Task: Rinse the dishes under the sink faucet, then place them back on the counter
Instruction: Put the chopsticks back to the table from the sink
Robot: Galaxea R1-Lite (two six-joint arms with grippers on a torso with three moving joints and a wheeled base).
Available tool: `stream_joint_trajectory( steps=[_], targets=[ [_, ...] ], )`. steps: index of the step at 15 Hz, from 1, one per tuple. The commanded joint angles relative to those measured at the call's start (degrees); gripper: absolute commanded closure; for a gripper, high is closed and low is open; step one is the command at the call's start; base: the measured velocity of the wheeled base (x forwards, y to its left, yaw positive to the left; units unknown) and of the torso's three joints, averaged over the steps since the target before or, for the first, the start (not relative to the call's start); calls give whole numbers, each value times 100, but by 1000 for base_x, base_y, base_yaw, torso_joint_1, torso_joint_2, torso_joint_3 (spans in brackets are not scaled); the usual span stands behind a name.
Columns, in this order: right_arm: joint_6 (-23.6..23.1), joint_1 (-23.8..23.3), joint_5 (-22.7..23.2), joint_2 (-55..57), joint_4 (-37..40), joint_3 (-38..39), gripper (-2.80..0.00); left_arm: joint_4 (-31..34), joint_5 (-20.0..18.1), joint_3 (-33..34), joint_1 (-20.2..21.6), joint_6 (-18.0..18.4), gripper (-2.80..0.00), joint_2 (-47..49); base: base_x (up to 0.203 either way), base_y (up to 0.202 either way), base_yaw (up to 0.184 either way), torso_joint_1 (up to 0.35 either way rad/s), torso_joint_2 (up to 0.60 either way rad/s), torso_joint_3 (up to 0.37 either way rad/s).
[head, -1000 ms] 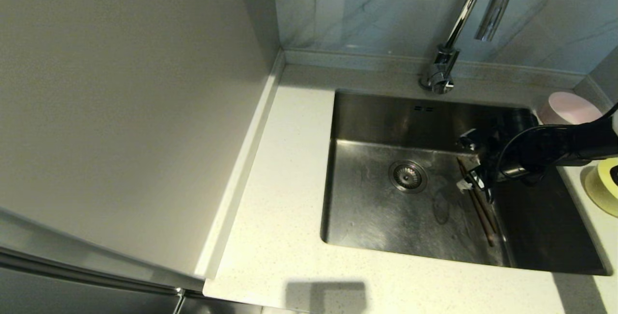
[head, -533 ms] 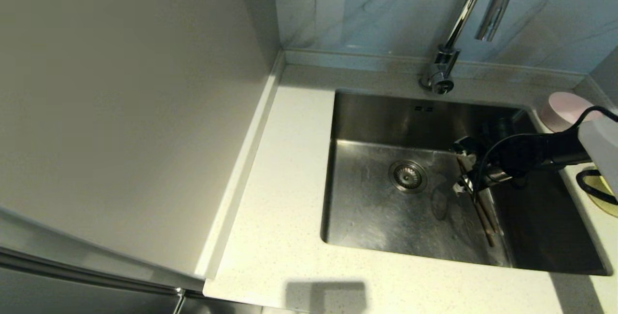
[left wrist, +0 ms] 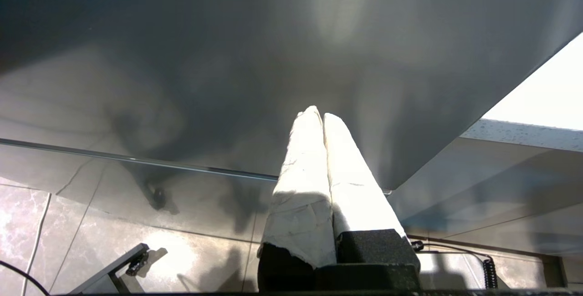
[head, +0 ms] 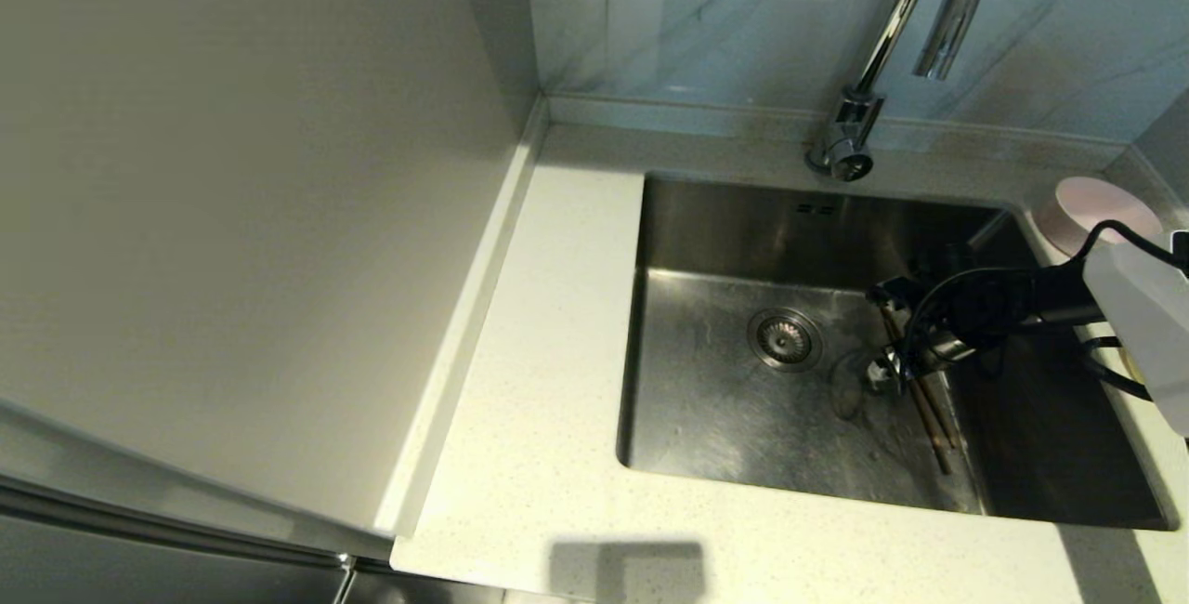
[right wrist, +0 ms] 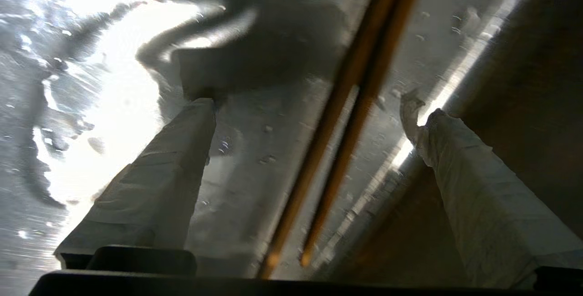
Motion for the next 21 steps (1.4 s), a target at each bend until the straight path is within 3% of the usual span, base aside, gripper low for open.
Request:
stream_joint_trajectory(
  steps=[1,6,11,20,21],
  targets=[
    [-6,-47,204,87,23,-115,-280,0,3,0,0,-1,0,-18,0,0,0,0,0,0],
    [128,-277,672,291,991,-1029,-280,0,3,0,0,-1,0,-18,0,0,0,0,0,0],
    [128,-399,867,396,1069,-1030,-280,0,3,0,0,-1,0,-18,0,0,0,0,0,0],
    [102,-329,736,598,1051,-1057,-280,0,3,0,0,-1,0,-18,0,0,0,0,0,0],
    [84,-329,727,607,1051,-1057,0,0,3,0,0,-1,0,-18,0,0,0,0,0,0]
  ],
)
